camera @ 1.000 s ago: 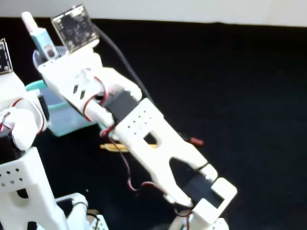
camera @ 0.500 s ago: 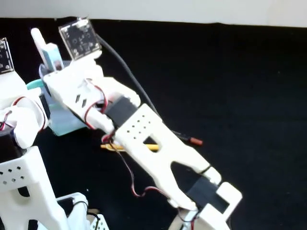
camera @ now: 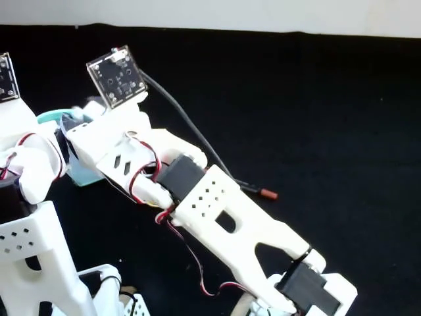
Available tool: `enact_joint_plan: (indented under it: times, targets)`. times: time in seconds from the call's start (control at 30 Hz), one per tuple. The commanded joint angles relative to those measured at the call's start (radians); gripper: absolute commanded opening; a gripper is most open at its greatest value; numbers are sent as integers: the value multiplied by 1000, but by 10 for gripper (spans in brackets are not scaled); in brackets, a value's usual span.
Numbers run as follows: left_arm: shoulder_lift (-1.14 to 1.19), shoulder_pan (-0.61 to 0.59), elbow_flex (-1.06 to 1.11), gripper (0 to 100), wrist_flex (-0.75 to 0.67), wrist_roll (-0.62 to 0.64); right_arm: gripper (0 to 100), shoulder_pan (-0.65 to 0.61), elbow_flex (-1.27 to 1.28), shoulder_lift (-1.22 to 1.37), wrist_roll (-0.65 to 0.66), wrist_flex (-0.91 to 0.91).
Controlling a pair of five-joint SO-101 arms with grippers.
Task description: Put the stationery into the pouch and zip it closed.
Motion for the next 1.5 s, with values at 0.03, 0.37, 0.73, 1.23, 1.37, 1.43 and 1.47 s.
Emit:
enact_joint_plan:
  times: [0.03, 0.37, 0.73, 1.23, 1.37, 1.43, 1.47]
  targets:
    - [22, -7, 12, 7, -5, -5, 376, -7, -8, -44, 58, -1]
    - [22, -7, 13, 7, -5, -5, 376, -5, -2, -38, 141, -104]
    - [22, -7, 13, 7, -3, -5, 376, -53, -124, 128, 230, -170]
    - [22, -5, 15, 7, -3, -5, 376, -53, -182, 148, 232, -229]
    - [22, -5, 15, 7, -2, -5, 375, -53, -234, 150, 232, -214]
    - [22, -5, 15, 7, 0, -5, 375, -51, -242, 150, 256, -159]
    - [22, -5, 15, 7, 0, -5, 375, -56, -240, 151, 281, -142]
